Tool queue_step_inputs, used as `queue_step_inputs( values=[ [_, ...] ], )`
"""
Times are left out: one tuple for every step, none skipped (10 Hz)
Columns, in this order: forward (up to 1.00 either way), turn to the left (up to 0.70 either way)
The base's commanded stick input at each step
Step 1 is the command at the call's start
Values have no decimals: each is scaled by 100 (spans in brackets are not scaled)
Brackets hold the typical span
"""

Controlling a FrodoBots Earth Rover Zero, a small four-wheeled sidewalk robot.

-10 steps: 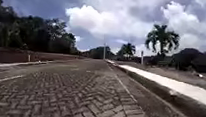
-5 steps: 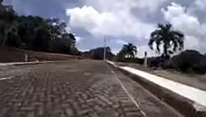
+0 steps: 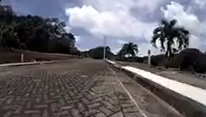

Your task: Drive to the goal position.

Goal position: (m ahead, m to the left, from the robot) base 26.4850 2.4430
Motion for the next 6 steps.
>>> queue_step_inputs(
  values=[
    [100, 0],
    [100, 0],
    [100, 0],
    [100, 0],
    [100, 0],
    [100, 0]
  ],
)
